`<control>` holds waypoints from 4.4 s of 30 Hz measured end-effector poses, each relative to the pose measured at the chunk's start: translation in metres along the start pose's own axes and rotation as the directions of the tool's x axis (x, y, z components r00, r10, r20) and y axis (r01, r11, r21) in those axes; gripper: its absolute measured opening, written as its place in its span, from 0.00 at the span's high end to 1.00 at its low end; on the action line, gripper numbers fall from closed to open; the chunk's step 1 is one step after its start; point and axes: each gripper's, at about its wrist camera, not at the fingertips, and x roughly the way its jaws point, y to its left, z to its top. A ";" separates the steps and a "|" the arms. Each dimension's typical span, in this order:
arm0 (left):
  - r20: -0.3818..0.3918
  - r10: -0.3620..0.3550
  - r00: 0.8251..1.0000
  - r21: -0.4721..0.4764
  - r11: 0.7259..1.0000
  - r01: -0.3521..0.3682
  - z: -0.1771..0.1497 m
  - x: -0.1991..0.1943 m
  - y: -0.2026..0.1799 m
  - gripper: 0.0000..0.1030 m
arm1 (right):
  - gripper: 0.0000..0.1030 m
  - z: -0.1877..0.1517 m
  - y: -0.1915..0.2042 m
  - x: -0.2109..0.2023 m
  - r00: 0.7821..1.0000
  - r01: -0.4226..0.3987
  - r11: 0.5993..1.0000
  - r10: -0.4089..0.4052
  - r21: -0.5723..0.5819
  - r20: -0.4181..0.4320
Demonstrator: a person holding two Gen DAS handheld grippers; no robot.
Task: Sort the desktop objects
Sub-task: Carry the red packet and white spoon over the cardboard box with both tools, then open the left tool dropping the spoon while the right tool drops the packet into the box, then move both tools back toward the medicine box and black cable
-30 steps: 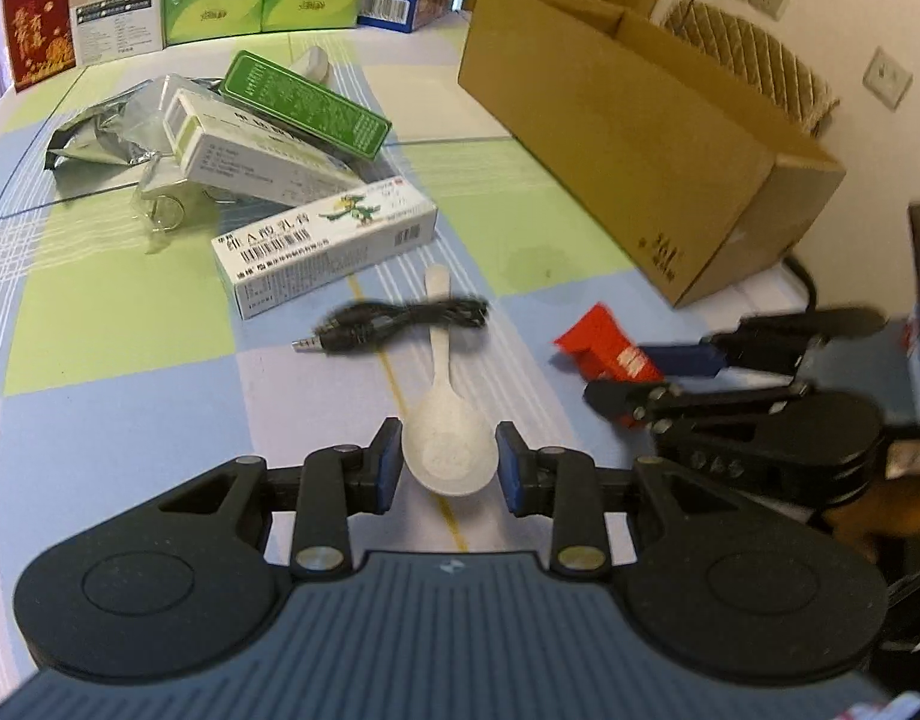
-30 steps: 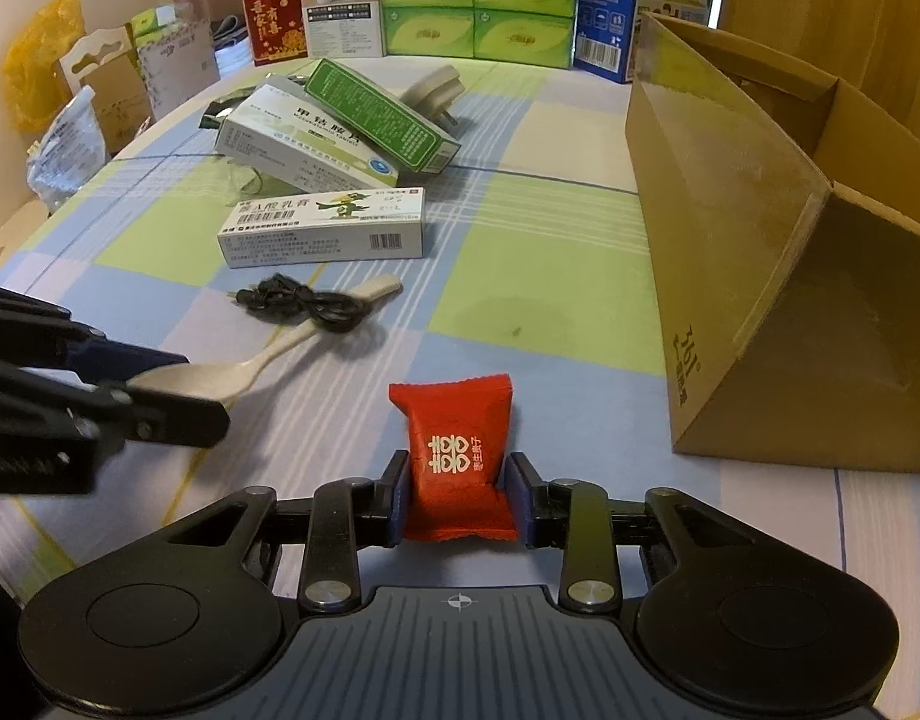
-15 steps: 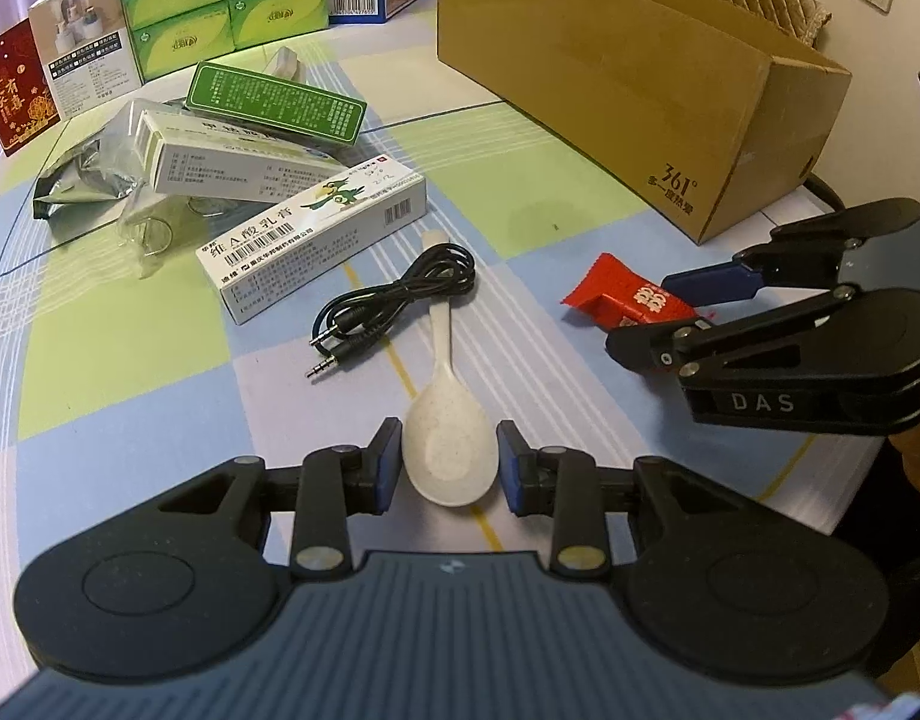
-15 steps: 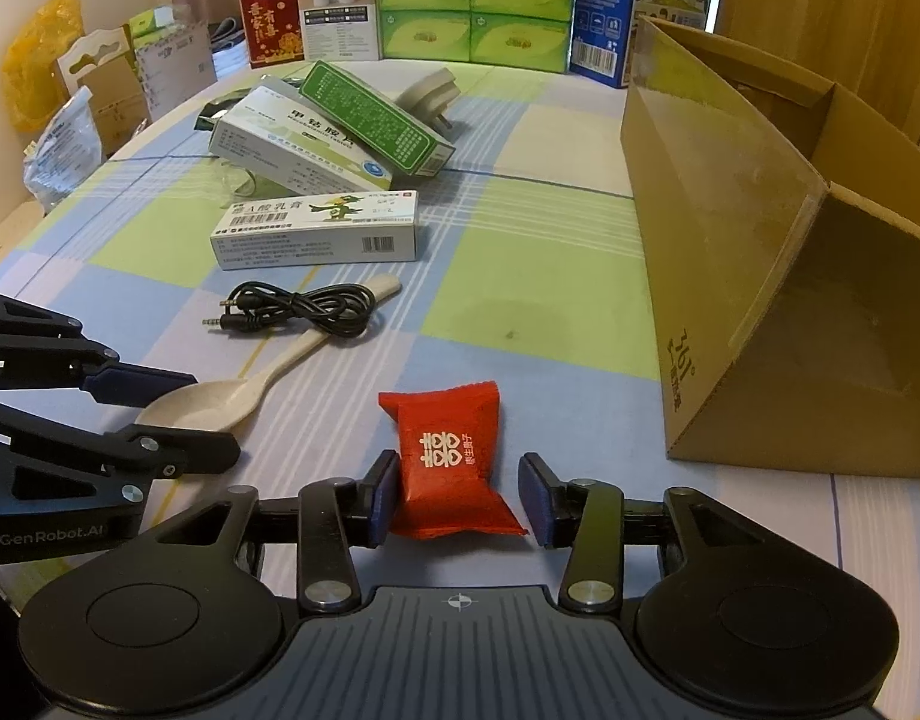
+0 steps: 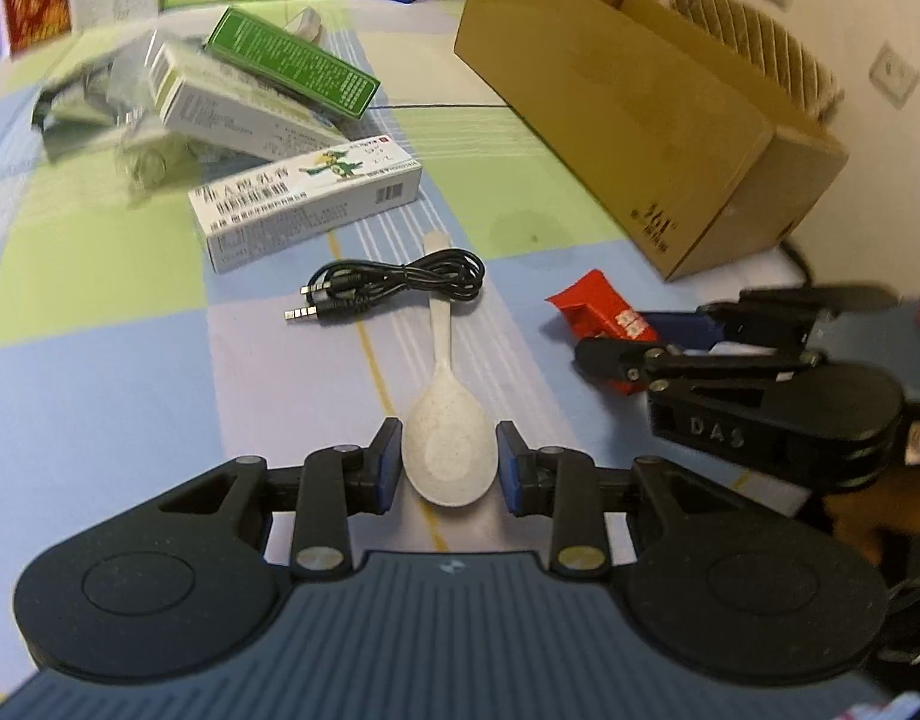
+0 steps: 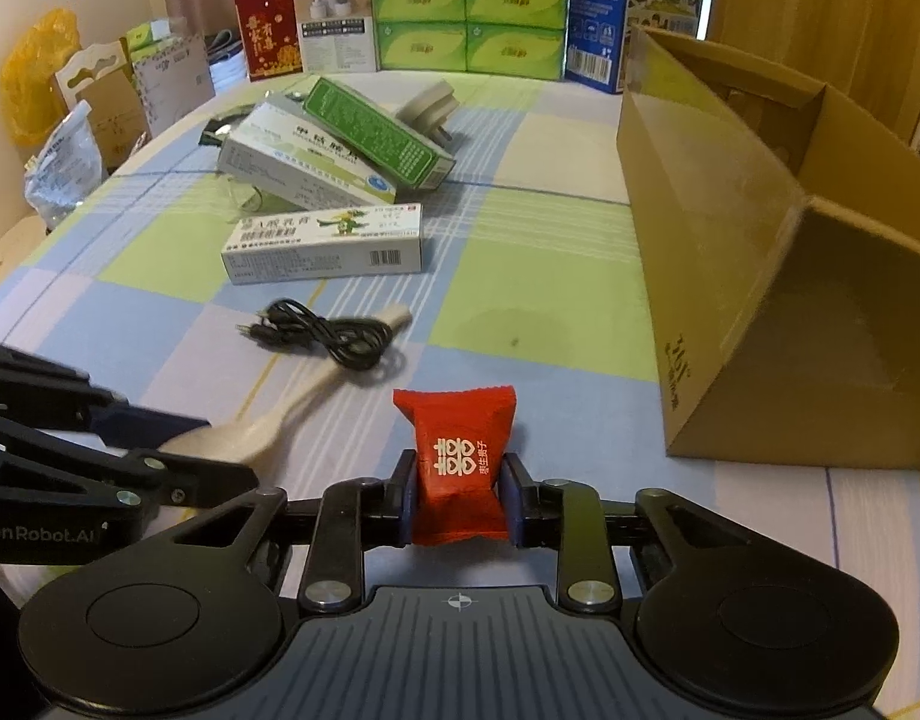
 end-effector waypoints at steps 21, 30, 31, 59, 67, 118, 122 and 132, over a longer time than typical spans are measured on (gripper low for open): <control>0.096 -0.061 0.993 -0.029 0.998 0.064 0.006 -0.056 -0.021 0.74 | 0.76 0.010 0.004 -0.040 0.998 0.007 1.000 -0.008 0.020 0.069; 0.136 -0.033 0.990 -0.001 0.999 0.034 0.004 -0.074 -0.025 0.74 | 0.76 0.015 0.002 -0.057 0.995 0.010 1.000 -0.012 0.020 0.099; 0.142 -0.030 0.989 0.002 1.000 0.030 0.006 -0.075 -0.026 0.74 | 0.76 0.016 0.002 -0.059 0.994 0.010 1.000 -0.012 0.019 0.105; 0.322 -0.125 0.939 0.177 0.982 0.070 0.120 -0.098 -0.126 0.74 | 0.76 0.090 -0.112 -0.135 0.931 0.169 0.978 -0.198 0.120 0.306; 0.271 -0.159 0.949 0.238 0.967 0.094 0.154 -0.042 -0.164 0.74 | 0.76 0.092 -0.170 -0.117 0.943 0.182 0.968 -0.221 0.171 0.249; 0.325 0.137 0.936 0.055 0.985 -0.163 0.053 -0.111 -0.050 0.34 | 0.42 0.065 -0.089 -0.158 0.943 -0.036 0.981 -0.030 0.193 0.331; 0.320 0.189 0.928 -0.007 0.980 -0.198 0.032 -0.132 -0.024 0.30 | 0.37 0.059 -0.057 -0.155 0.950 -0.059 0.989 0.014 0.137 0.311; 0.310 0.233 0.922 -0.037 0.972 -0.233 0.008 -0.155 0.006 0.18 | 0.32 0.050 -0.015 -0.134 0.972 -0.088 0.996 0.083 0.015 0.218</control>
